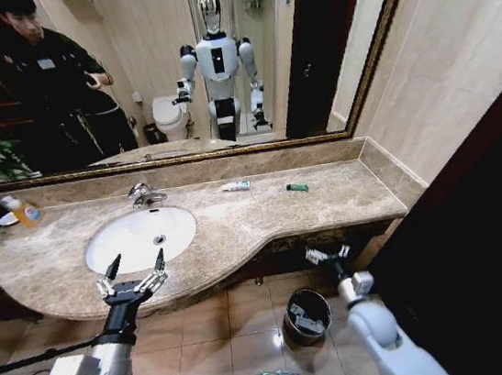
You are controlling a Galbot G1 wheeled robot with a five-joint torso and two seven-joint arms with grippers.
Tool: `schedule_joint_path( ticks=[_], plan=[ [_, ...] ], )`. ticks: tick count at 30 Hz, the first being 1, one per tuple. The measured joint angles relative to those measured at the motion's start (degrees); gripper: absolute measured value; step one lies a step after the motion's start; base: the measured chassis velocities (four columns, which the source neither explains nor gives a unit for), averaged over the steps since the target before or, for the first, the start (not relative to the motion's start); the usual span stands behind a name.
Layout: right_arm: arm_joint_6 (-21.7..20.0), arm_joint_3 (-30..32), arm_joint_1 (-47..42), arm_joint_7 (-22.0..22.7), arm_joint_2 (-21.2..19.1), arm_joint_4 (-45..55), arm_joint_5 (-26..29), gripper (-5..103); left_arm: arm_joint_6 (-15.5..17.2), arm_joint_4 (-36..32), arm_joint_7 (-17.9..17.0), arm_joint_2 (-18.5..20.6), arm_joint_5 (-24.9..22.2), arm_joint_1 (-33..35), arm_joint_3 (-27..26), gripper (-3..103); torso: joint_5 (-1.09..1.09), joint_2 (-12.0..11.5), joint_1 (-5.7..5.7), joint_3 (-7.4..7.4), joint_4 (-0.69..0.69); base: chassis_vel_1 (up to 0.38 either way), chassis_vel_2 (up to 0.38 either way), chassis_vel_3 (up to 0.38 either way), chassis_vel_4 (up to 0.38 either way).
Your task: Pick up the trash from the sink and place it in the trash bin.
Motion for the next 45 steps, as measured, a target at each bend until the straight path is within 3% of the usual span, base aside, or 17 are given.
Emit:
schedule_joint_path(
  ticks=[4,7,13,23,27,32,39,45],
  plan=[
    [-4.7,0.3,6.1,-4.6,-2.1,-2.2,0.5,100,0.0,0.0,0.0,0.0,0.0,0.0,0.0,100,0.00,0.0,0.00,0.00,-0.01,0.000,0.000,0.000,0.000],
    [-5.9,0.0,9.0,-5.9,-2.8,-4.2,0.5,100,0.0,0.0,0.0,0.0,0.0,0.0,0.0,100,-0.01,0.0,0.00,0.01,0.00,0.000,0.000,0.000,0.000],
    [-10.8,-2.2,22.3,-12.0,-5.0,-14.3,1.1,100,0.0,0.0,0.0,0.0,0.0,0.0,0.0,100,0.00,0.0,0.01,0.01,0.01,0.000,0.000,0.000,0.000],
    [-11.7,-5.7,37.6,-17.8,-5.4,-29.9,-0.5,100,0.0,0.0,0.0,0.0,0.0,0.0,0.0,100,0.01,0.0,0.00,0.01,0.00,0.000,0.000,0.000,0.000],
    [-12.1,-6.4,45.9,-27.1,-5.9,-39.8,-3.0,100,0.0,0.0,0.0,0.0,0.0,0.0,0.0,100,0.00,0.0,0.01,0.01,0.00,0.000,0.000,0.000,0.000],
    [-12.1,-8.0,51.8,-32.8,-6.2,-47.8,-3.8,100,0.0,0.0,0.0,0.0,0.0,0.0,0.0,100,0.01,0.0,0.00,0.01,0.00,0.000,0.000,0.000,0.000],
    [-12.3,-9.1,55.7,-34.9,-6.0,-53.4,-4.2,100,0.0,0.0,0.0,0.0,0.0,0.0,0.0,100,0.01,0.0,0.01,0.01,0.00,0.000,0.000,0.000,0.000],
    [-14.9,-11.2,57.0,-35.9,-6.4,-54.8,-4.2,100,0.0,0.0,0.0,0.0,0.0,0.0,0.0,100,0.00,0.0,0.00,0.00,-0.01,0.000,0.000,0.000,0.000]
  ],
)
